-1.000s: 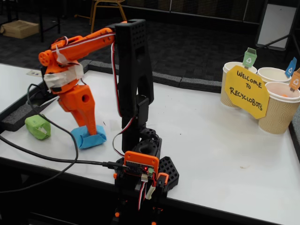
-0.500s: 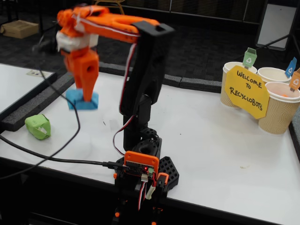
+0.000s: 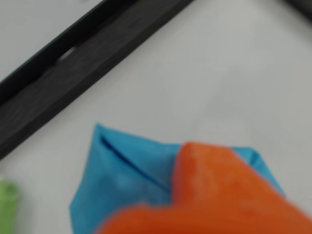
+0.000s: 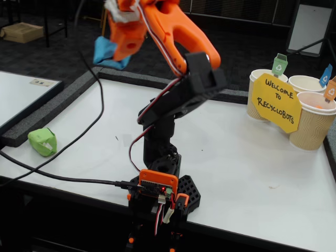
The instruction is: Sort rubbish by color.
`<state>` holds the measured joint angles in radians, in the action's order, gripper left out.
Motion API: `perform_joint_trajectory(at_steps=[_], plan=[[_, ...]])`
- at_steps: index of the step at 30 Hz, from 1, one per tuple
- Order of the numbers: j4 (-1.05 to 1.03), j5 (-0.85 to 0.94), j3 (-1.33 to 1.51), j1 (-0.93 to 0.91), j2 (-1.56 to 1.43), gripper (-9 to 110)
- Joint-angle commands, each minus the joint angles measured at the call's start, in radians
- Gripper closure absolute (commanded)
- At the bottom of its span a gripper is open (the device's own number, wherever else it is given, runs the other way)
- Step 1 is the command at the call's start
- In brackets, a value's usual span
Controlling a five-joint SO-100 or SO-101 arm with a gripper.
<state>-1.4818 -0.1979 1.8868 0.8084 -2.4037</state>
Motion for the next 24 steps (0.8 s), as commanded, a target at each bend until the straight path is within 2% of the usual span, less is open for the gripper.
perform_joint_trajectory(at_steps=[1, 13, 24], plan=[[0.072, 0.021, 0.020, -0.184, -0.179, 101], [0.173, 0.097, 0.267, -0.624, -0.515, 101], [0.334, 0.270, 0.488, -1.014, -0.788, 101]])
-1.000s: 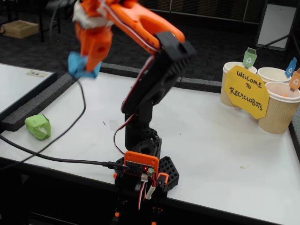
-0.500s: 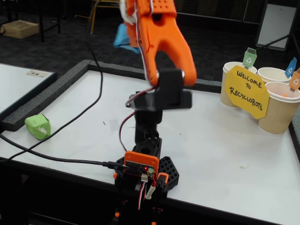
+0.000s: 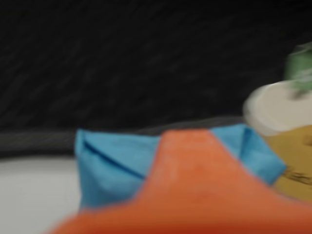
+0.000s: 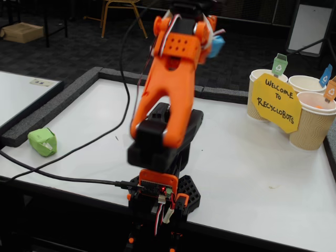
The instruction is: Sort rubbish by color.
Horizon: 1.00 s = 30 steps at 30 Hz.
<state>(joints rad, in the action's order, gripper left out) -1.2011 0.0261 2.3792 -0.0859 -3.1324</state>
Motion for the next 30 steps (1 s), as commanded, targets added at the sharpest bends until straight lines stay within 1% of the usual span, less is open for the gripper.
perform_joint_trajectory(at_steps=[1, 9, 19, 25, 30], plan=[[0.034, 0.048, -0.005, -0.130, -0.066, 101], [-0.058, 0.048, 0.011, -0.238, -0.149, 101], [-0.061, 0.048, 0.055, -0.414, -0.164, 101], [-0.061, 0.049, 0.055, -0.454, -0.166, 101], [-0.061, 0.049, 0.067, -0.445, -0.164, 101]])
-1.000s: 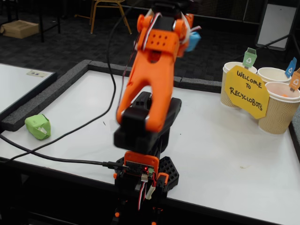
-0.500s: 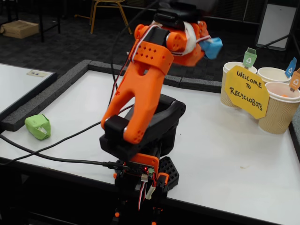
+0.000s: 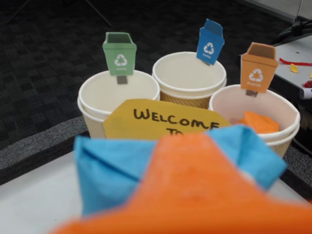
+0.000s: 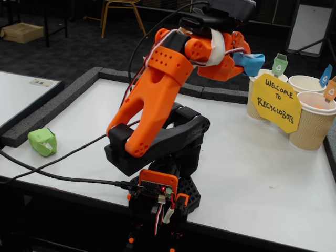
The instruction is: Sort rubbish by color.
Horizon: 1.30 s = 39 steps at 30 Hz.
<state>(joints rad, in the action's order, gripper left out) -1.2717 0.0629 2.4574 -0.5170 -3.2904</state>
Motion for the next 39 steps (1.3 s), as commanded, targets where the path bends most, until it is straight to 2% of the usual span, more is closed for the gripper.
perform_joint_trajectory(at_steps=[1, 9, 18, 26, 39], plan=[[0.018, 0.012, -0.011, -0.008, -0.005, 101], [0.287, 0.043, -0.018, -0.081, 0.176, 101], [0.540, 0.049, -0.316, -0.114, 0.781, 101], [0.581, 0.049, -0.684, -0.114, 1.233, 101], [0.601, 0.049, -1.103, -0.103, 1.647, 99]])
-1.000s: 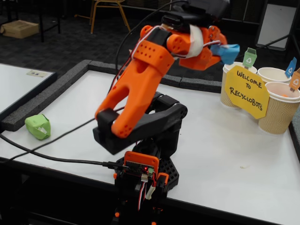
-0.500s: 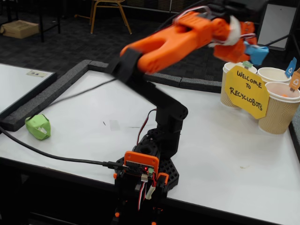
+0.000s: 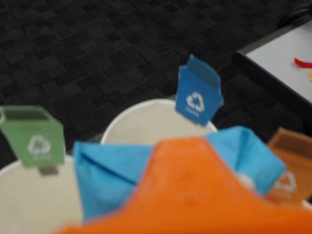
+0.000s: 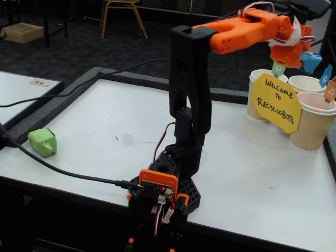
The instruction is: Sort rubbish by color.
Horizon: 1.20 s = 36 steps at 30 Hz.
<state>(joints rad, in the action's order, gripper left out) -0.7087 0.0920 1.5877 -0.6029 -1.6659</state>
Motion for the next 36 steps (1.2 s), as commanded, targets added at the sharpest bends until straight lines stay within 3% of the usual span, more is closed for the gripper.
perform_joint_trajectory(at_steps=[1, 36], plan=[[0.038, 0.020, -0.259, -0.015, 0.051, 99], [0.021, 0.018, -0.222, 0.008, 0.124, 84]])
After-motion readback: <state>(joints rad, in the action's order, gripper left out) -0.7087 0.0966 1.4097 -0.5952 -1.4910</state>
